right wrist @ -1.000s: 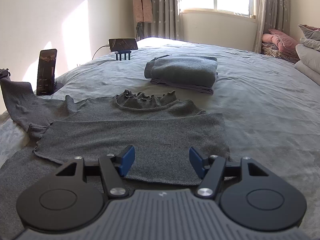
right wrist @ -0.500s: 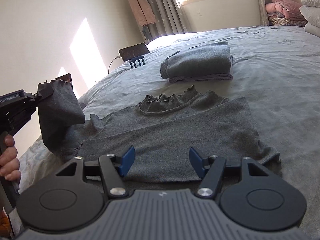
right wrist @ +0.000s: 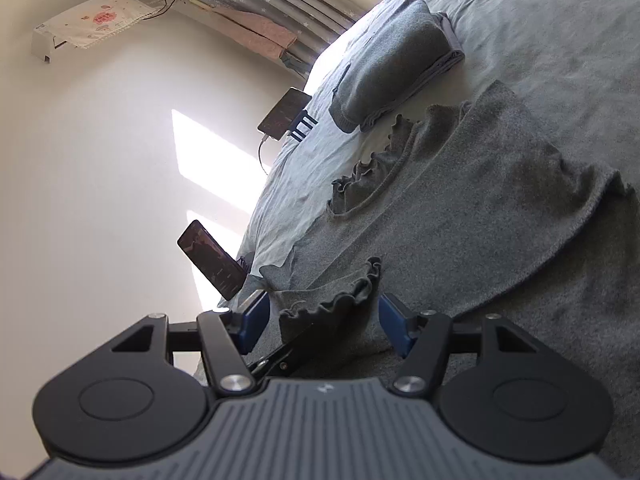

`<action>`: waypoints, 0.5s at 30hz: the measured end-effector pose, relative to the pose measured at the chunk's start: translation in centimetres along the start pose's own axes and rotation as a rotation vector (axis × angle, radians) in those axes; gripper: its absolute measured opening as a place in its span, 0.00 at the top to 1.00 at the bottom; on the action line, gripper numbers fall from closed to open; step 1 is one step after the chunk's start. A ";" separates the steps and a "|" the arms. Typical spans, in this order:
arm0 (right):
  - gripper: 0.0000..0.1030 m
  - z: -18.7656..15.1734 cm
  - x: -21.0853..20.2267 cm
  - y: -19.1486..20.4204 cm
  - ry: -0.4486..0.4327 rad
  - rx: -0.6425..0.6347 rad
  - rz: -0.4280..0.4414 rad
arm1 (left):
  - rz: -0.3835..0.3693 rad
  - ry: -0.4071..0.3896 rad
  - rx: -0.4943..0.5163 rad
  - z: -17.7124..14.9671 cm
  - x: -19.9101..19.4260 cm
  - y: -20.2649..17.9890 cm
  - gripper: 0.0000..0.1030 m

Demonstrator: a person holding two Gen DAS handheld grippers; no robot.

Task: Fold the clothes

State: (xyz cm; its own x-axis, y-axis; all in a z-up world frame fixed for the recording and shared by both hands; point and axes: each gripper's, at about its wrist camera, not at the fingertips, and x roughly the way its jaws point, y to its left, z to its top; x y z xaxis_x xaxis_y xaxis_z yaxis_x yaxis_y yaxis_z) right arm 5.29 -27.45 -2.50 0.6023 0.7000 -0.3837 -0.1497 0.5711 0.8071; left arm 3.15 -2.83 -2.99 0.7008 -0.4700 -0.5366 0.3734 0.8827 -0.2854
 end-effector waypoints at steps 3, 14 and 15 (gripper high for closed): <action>0.37 -0.2 0.7 -0.2 0.029 -0.006 -0.041 | 0.000 0.025 0.035 -0.2 -0.1 -0.5 0.89; 0.39 -2.7 1.8 2.5 0.023 -0.307 -0.203 | 0.120 0.108 -0.044 1.5 -2.9 2.8 0.54; 0.40 -3.1 1.9 2.8 0.016 -0.339 -0.223 | 0.141 0.111 -0.058 1.8 -3.1 3.4 0.53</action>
State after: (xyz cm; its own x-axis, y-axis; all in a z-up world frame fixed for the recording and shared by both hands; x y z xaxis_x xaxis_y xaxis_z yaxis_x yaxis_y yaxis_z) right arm 3.59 -23.17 -2.43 0.6370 0.5484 -0.5417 -0.2687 0.8167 0.5107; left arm 3.38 1.64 -0.88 0.6708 -0.3418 -0.6582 0.2389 0.9398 -0.2445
